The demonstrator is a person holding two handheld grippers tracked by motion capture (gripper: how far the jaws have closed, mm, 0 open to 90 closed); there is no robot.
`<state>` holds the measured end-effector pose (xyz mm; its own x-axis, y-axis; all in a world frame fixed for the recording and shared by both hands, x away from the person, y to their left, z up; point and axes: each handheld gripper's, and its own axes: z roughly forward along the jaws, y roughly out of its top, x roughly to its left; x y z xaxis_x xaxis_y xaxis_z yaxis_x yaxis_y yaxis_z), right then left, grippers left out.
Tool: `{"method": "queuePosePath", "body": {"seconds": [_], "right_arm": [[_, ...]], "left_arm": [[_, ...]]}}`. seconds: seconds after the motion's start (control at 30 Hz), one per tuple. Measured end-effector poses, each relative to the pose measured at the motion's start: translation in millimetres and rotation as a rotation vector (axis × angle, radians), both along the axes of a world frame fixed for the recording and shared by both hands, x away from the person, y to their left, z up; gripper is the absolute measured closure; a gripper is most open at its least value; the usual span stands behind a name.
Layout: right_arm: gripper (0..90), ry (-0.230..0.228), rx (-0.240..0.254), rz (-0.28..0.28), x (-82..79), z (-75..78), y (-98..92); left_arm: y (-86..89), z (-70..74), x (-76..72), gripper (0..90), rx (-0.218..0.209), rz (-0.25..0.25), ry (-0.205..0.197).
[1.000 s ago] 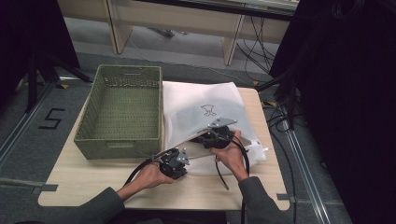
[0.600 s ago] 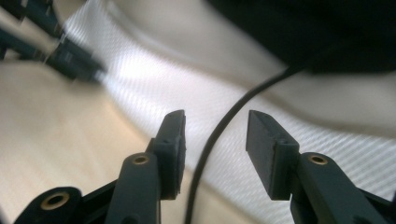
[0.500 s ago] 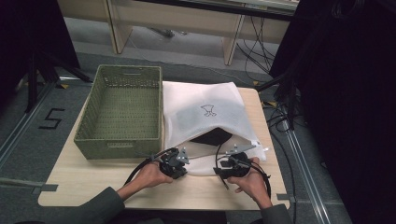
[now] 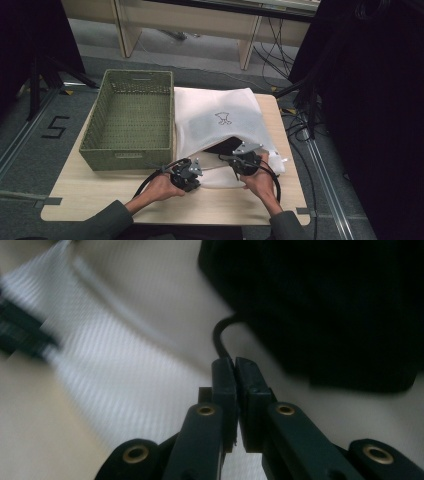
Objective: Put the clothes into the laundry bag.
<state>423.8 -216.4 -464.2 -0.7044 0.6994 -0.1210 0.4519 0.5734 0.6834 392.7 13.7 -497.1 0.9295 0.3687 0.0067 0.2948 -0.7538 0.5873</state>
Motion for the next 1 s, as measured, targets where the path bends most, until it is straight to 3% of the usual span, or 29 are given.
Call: {"method": "queuePosePath", "body": {"seconds": [0.13, 0.17, 0.2, 0.3, 0.33, 0.43, 0.5, 0.6, 0.63, 0.67, 0.77, 0.8, 0.83, 0.9, 0.93, 1.0], "right_arm": [[88.3, -0.002, -0.004, 0.001, 30.6, -11.2, 21.7], [88.3, 0.024, -0.028, 0.003, 35.5, -13.7, 25.5], [88.3, 0.021, -0.043, -0.001, 39.7, -17.8, 28.2], [88.1, -0.018, -0.063, -0.048, 51.9, -30.0, 31.4], [88.2, -0.012, -0.069, -0.058, 55.1, -30.8, 30.9], [88.2, -0.072, -0.087, -0.097, 65.8, -34.6, 33.4], [88.2, -0.084, -0.095, -0.118, 74.6, -33.3, 34.3], [88.2, -0.139, -0.076, -0.158, 88.1, -35.7, 35.2], [88.0, -0.107, -0.074, -0.157, 89.4, -35.3, 35.0], [87.7, -0.102, -0.065, -0.178, 89.3, -35.8, 35.7], [84.4, -0.079, -0.037, -0.149, 86.9, -30.0, 34.0], [82.9, -0.052, -0.011, -0.148, 85.1, -29.0, 34.3], [81.1, -0.024, -0.002, -0.127, 82.1, -26.0, 32.7], [75.2, -0.006, 0.011, -0.105, 73.0, -19.0, 30.6], [74.2, 0.042, 0.023, -0.086, 67.4, -13.4, 28.6], [72.6, 0.013, 0.049, -0.068, 55.4, -2.4, 20.4]], "left_arm": [[0.1, -0.2, 0.3, 84.9, -0.002, 0.0, 0.002], [0.2, -0.3, 0.3, 85.0, -0.003, 0.0, 0.001], [0.3, -0.2, 0.3, 85.0, -0.003, 0.0, 0.001], [-0.1, 0.0, 0.0, 85.0, 0.0, -0.003, -0.001], [0.1, 0.9, 0.7, 85.1, 0.013, -0.018, -0.012], [-1.5, 0.2, -0.9, 85.2, 0.004, -0.003, -0.005], [-1.7, -0.1, -1.3, 85.3, -0.004, 0.003, -0.002], [-1.7, -0.1, -1.5, 85.3, -0.003, 0.002, -0.003], [-1.7, -0.2, -1.5, 85.3, -0.004, 0.002, -0.002], [-1.7, -0.3, -1.3, 85.3, -0.005, 0.003, -0.001], [-1.1, 0.4, -0.7, 85.2, 0.003, -0.001, 0.003], [-1.5, 0.1, -1.0, 85.1, -0.004, 0.004, 0.01], [-1.3, 0.7, 0.2, 84.9, 0.003, -0.01, -0.007], [-1.7, 0.7, -0.5, 83.2, 0.001, -0.006, -0.002], [-1.9, 0.7, -1.1, 81.6, 0.003, -0.002, 0.011], [-3.9, 1.0, -2.3, 74.5, -0.004, -0.018, 0.015]]}}
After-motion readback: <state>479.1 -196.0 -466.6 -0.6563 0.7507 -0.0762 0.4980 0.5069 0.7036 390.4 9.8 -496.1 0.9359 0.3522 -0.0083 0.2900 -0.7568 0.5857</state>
